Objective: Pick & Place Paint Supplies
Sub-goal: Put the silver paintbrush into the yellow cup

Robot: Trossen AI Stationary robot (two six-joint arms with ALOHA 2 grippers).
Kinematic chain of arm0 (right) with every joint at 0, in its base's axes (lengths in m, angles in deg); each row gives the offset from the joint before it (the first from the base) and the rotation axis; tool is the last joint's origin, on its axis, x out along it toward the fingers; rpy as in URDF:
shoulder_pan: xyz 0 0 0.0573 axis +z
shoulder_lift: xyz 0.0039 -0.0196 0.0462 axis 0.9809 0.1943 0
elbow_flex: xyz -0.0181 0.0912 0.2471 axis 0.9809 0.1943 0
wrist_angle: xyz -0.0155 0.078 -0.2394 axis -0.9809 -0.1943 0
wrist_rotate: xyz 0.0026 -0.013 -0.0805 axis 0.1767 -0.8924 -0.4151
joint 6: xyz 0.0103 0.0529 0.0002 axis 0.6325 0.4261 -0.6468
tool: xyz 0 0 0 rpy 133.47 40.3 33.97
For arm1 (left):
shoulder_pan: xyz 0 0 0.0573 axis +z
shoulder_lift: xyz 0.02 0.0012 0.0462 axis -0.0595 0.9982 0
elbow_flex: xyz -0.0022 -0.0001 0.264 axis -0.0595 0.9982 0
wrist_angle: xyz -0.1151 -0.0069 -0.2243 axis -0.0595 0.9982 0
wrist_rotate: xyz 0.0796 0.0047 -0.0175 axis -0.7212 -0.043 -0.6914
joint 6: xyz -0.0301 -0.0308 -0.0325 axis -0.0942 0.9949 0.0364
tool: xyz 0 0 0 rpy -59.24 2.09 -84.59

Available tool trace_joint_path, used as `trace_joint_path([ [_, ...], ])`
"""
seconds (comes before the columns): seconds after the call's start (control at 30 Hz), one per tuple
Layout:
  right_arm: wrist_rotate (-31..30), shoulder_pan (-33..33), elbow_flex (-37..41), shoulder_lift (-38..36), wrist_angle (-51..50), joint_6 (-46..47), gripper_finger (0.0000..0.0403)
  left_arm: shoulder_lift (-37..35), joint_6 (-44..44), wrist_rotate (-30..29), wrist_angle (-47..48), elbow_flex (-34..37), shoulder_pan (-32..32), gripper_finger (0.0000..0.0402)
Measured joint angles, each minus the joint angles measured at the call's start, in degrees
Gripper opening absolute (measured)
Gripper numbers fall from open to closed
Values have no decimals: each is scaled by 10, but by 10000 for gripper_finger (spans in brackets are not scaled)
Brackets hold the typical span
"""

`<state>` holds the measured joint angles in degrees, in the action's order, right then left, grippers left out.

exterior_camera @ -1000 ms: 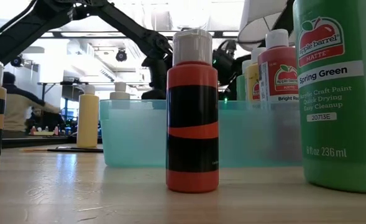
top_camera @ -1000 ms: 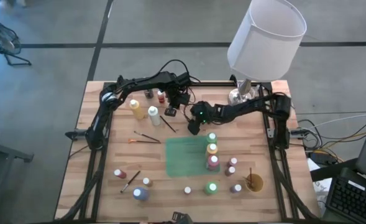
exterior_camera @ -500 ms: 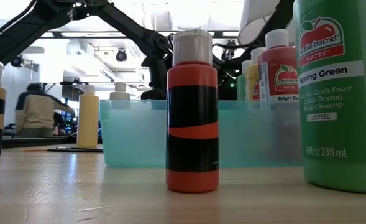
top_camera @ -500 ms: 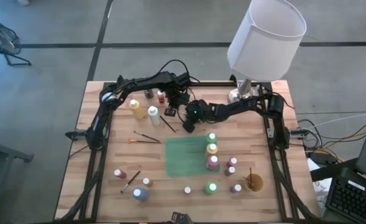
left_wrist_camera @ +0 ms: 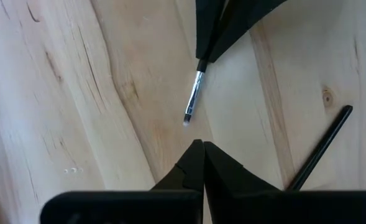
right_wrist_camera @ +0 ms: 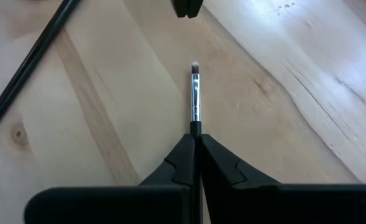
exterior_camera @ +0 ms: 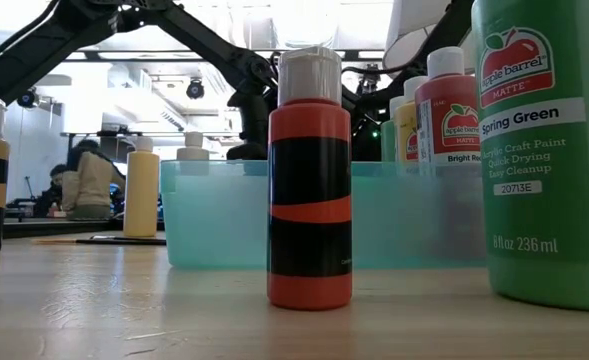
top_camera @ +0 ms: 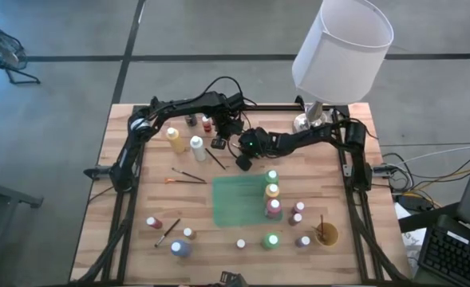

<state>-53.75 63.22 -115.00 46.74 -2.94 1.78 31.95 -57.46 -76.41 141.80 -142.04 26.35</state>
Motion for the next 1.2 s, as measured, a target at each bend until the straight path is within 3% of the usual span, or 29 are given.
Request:
trace_joint_path([
  [0.73, 5, 4, 41, -101, -28, -39, 5, 0, -2, 0, -1, 0, 0, 8],
  [1.0, 6, 4, 45, -105, -30, -39, 6, 0, -3, 0, -2, 0, 0, 9],
  [1.2, 6, 4, 45, -105, -39, -42, 7, 0, 9, 0, -3, 3, 3, 51],
])
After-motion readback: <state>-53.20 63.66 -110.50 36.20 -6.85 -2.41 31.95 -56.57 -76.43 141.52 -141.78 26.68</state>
